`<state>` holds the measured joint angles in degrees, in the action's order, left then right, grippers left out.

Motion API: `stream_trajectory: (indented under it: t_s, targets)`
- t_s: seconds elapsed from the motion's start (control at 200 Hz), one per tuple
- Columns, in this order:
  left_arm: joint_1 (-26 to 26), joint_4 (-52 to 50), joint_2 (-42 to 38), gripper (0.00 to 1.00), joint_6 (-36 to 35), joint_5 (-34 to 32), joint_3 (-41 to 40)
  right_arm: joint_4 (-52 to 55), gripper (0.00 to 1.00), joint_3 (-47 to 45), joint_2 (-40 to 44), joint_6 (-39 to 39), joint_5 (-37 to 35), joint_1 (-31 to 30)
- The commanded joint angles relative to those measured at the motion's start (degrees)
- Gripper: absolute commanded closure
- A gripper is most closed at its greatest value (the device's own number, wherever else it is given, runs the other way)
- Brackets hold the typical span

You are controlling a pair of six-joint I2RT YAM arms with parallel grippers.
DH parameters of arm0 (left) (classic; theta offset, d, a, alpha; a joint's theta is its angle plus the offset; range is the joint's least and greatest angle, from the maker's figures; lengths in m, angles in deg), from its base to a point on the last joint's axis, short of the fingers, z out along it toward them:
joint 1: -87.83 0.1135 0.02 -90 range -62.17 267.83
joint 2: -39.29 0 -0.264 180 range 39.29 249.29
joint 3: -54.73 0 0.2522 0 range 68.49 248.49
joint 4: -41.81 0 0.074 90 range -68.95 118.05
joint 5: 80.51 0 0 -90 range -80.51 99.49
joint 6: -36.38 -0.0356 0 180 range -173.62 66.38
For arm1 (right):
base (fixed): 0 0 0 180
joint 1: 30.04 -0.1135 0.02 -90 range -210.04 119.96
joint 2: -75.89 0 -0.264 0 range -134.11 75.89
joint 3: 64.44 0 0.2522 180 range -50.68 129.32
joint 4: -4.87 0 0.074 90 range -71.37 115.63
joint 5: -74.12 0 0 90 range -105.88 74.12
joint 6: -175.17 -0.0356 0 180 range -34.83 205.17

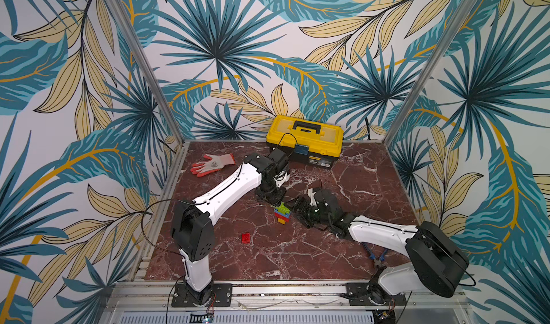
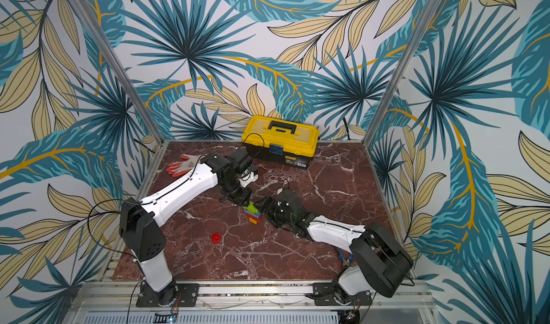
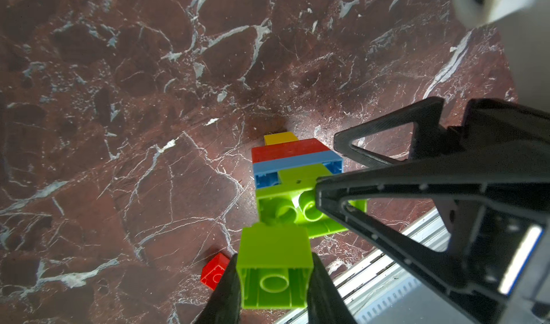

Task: Assemble a carrot with lego
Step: Assemble the lego brick with the lego brick.

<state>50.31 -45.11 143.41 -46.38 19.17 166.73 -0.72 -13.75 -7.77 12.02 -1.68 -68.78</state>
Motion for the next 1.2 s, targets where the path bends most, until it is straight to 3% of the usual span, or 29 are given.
stream_trajectory:
  t_s: [0.0,0.32,1.197]
  targets:
    - [-0.2,-0.6,0.9,0.73,-1.0,-0.9,2.4,-1.0,0.21,-1.4,-1.9,-0.9,0.6,-0.5]
    - [-0.3,-0.6,1.6,0.73,0.7,-4.0,3.3,-0.3,0.22,-2.5,-0.9,-0.2,-0.1,-0.5]
    - [-0.3,-5.1,5.0,0.73,6.7,-3.3,4.2,-0.5,0.23,-4.5,-1.5,-0.1,-0.6,-0.2]
